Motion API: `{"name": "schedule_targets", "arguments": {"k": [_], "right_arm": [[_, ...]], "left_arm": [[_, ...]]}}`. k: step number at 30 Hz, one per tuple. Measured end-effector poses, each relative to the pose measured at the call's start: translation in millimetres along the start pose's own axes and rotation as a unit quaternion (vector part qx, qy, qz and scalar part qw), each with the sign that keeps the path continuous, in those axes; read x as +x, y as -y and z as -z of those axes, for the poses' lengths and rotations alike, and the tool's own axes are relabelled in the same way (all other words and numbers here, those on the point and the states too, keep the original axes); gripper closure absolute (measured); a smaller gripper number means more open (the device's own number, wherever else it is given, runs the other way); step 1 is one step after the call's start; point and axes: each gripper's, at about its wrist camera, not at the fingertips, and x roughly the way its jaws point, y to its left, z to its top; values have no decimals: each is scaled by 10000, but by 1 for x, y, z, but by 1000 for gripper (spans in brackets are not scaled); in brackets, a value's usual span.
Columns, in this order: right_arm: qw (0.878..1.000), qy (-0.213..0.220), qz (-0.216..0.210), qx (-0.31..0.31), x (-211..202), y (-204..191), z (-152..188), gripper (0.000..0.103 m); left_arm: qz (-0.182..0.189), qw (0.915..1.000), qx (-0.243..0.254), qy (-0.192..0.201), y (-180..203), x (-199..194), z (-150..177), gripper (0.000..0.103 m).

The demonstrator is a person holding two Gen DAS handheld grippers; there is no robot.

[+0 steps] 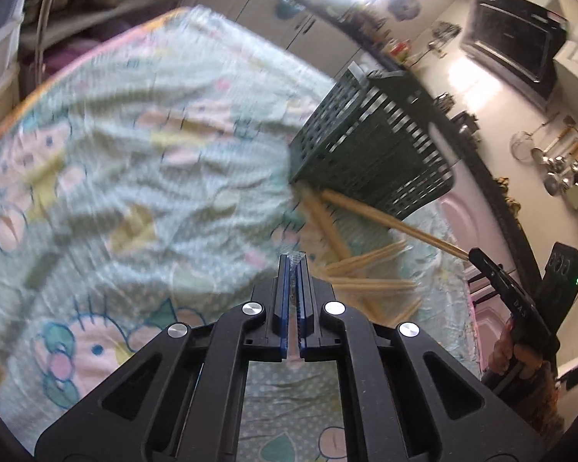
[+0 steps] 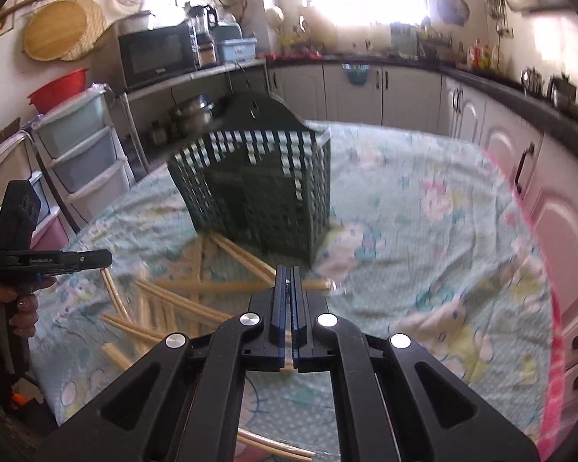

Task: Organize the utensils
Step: 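Lift the left tool's chopstick over the green basket while the right tool carries its own there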

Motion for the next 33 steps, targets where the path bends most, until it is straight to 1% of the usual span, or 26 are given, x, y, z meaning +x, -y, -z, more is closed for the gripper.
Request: {"name": "schedule_targets", "arguments": {"k": [3,6,13,21,27,31,33], "right_arm": [[9996,204,-18,-203,-14,-13,-16,101],[9987,333,-49,-372,-23,-24,-28,101],[9956,537,-68,-768,-40,-46,-53,101],[9924,591,82,-1080,-53,-64,-70,101],[9891,628,171,-1321,-67,-73,-86,101],[9860,703,406,-1460,-82,-76,-104,101],[9849,745,492,-1485,-88,-77,-110,101]], "left_arm": [[-35,9993,207,294,5,-17,-12,102],[-110,9981,342,499,9,-30,-20,102],[-99,9940,658,865,24,-57,-43,102],[210,9860,1215,1121,70,-77,-70,102],[463,9799,1475,1262,98,-89,-92,102],[537,9744,1651,1427,116,-98,-108,102],[569,9702,1778,1547,129,-104,-118,102]]}}
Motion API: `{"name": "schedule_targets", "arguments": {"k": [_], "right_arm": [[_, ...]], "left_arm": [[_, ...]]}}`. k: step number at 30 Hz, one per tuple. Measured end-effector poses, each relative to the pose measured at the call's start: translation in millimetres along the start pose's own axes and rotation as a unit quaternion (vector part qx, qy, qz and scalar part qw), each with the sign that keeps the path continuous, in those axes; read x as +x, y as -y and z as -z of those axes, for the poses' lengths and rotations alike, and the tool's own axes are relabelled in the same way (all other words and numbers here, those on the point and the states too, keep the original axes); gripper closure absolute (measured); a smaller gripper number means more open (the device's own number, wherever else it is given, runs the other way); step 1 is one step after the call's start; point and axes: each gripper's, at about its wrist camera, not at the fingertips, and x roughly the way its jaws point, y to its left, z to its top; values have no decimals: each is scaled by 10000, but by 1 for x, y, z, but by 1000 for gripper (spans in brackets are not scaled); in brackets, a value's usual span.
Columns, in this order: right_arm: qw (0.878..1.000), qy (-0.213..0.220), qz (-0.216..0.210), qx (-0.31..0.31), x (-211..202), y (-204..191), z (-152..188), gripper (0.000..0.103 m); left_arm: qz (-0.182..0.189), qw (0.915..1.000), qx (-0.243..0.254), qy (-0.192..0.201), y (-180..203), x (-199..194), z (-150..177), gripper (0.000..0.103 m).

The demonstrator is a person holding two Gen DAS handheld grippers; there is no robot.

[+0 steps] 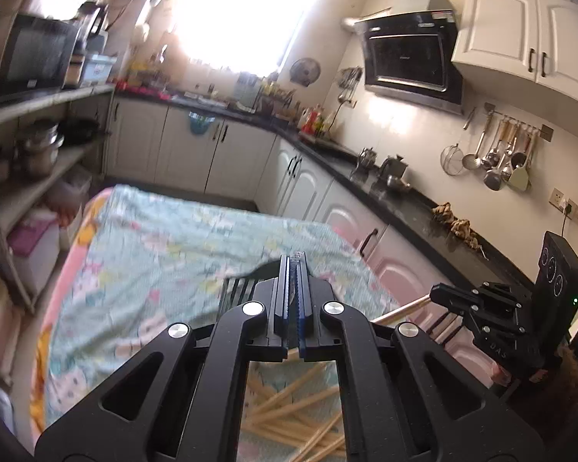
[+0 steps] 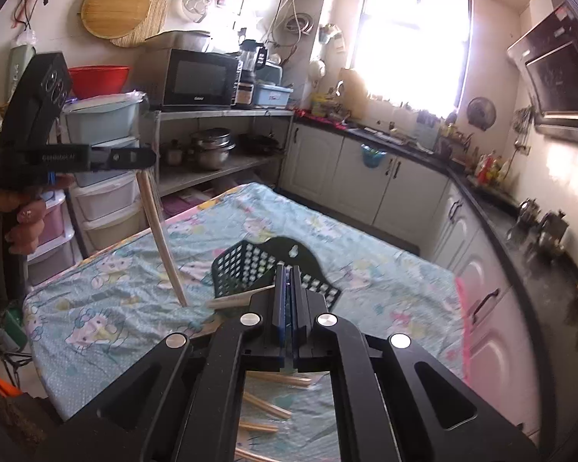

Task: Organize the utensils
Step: 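Lift the left tool's chopstick over the green basket while the right tool carries its own there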

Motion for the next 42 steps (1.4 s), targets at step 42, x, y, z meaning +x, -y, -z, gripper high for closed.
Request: {"name": "schedule_targets", "arguments": {"k": [42], "right_arm": [[9920,-667,1054,169,77,65,-15,101]], "left_arm": [[-473,9985,186,-202,-5,110,-42,102]]}}
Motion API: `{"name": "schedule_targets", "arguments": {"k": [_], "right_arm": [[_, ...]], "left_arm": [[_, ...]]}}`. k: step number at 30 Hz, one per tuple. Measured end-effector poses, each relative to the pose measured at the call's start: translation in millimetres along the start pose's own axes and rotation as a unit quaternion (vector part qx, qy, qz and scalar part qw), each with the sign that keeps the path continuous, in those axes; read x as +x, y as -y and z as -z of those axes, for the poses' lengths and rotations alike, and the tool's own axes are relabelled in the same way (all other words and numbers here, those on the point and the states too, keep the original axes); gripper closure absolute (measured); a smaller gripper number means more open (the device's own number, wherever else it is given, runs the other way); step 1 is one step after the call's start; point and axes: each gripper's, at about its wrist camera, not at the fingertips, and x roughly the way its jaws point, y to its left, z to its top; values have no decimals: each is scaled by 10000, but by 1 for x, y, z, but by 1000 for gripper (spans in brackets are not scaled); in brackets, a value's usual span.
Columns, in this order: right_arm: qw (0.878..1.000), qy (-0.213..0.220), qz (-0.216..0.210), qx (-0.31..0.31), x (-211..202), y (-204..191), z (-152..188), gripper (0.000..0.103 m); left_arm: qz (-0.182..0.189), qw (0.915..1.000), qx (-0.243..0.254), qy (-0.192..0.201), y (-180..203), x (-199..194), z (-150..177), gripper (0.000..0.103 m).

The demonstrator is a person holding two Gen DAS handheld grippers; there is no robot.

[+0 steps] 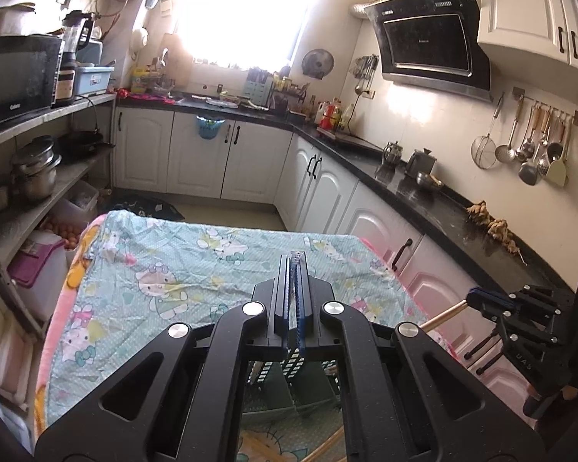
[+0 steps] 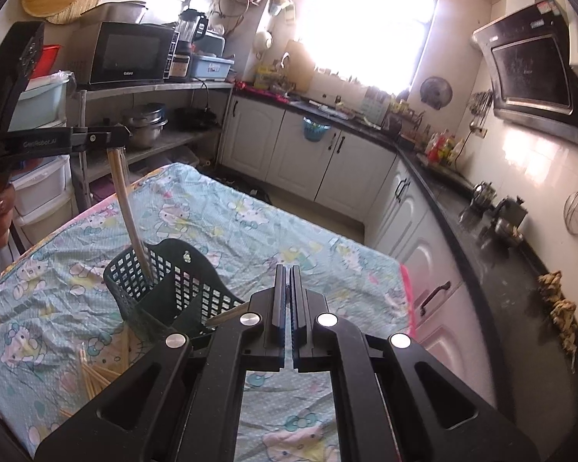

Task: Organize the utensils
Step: 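Lift the left tool's chopstick over the green basket while the right tool carries its own there, then open the left tool over the basket while the right tool opens to drop its chopstick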

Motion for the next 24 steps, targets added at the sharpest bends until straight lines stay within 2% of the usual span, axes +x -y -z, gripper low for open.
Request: {"name": "schedule_targets", "arguments": {"k": [10,13,15,16,17,19,21,23,24], "right_arm": [[9989,-268,-186,334,38,-9,2,100],[9983,-288,-233,443,43,-10,1,96],[9981,-291,-253,484,44,-9,0,90],[9980,-274,-267,506,43,-10,-1,80],[9980,-251,-271,522,41,-9,-1,72],[9979,-191,-256,567,37,-8,0,70],[9976,-171,-230,623,33,-6,1,66],[9973,-101,-190,700,28,-3,2,56],[9972,-64,-169,732,26,-2,3,54]], "left_arm": [[-258,9994,44,-230,-9,22,17,102],[-359,9987,-2,-372,-14,29,21,101],[-370,9984,-31,-426,-18,31,24,94],[-412,9982,-18,-434,-19,31,26,86],[-446,9980,-14,-438,-19,30,27,73],[-478,9979,-40,-429,-22,28,28,59],[-505,9979,-38,-401,-23,24,29,55],[-572,9976,-40,-375,-24,19,29,34],[-584,9977,-51,-347,-25,16,30,30]]}}
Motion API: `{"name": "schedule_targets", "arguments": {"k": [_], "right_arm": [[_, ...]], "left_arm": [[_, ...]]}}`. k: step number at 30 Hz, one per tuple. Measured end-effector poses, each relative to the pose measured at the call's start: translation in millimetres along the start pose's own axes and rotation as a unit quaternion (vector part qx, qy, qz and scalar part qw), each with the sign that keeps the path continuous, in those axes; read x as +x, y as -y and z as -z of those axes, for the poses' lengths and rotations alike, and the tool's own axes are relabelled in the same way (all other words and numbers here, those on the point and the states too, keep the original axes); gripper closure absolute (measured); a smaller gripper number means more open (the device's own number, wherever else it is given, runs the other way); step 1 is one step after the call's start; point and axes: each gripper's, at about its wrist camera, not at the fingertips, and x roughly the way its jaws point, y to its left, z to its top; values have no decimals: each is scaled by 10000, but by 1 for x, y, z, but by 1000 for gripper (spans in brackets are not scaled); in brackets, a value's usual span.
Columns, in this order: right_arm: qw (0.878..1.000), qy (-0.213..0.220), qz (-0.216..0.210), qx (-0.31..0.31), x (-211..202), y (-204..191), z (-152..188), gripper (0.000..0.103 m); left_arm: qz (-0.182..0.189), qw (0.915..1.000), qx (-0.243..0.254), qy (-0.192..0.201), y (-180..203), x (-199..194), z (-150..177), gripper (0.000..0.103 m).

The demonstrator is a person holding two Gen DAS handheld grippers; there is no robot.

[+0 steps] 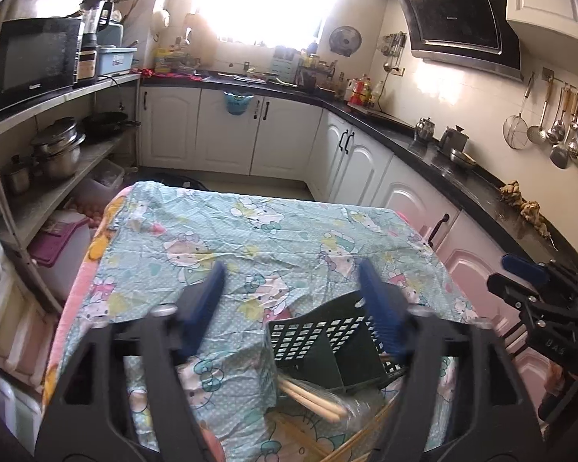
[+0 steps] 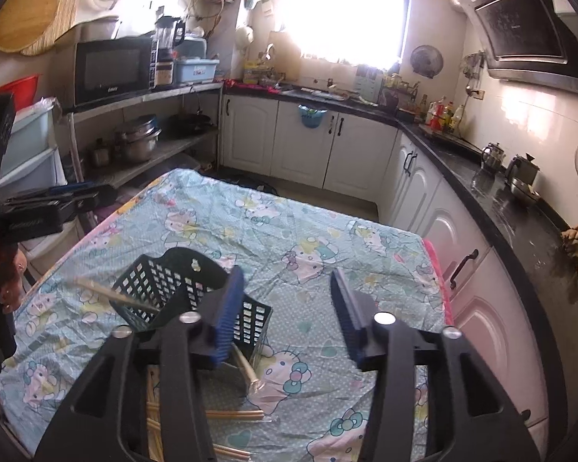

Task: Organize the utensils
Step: 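Open the left tool over the basket while the right tool opens to drop its chopstick, then move the left tool back to the chopstick pile while the right tool returns there too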

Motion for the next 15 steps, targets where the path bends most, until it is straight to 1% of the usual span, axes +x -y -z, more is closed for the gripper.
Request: {"name": "schedule_targets", "arguments": {"k": [3,4,6,8,12,15], "right_arm": [[9999,121,27,74,-9,3,1,46],[9998,182,42,94,-14,3,2,42],[9995,283,75,103,-22,4,3,40],[9992,369,109,117,-29,4,4,35],[9983,549,110,152,-45,3,6,33],[9971,710,109,236,-59,2,10,26]], "left_arm": [[-45,9999,-16,99,-1,-9,0,18],[-75,9999,-14,134,-1,-12,0,10],[-152,9997,7,203,-1,-20,1,10],[-195,9995,28,254,0,-27,2,10],[-263,9989,71,369,2,-41,6,10],[-288,9985,96,453,2,-51,10,10]]}}
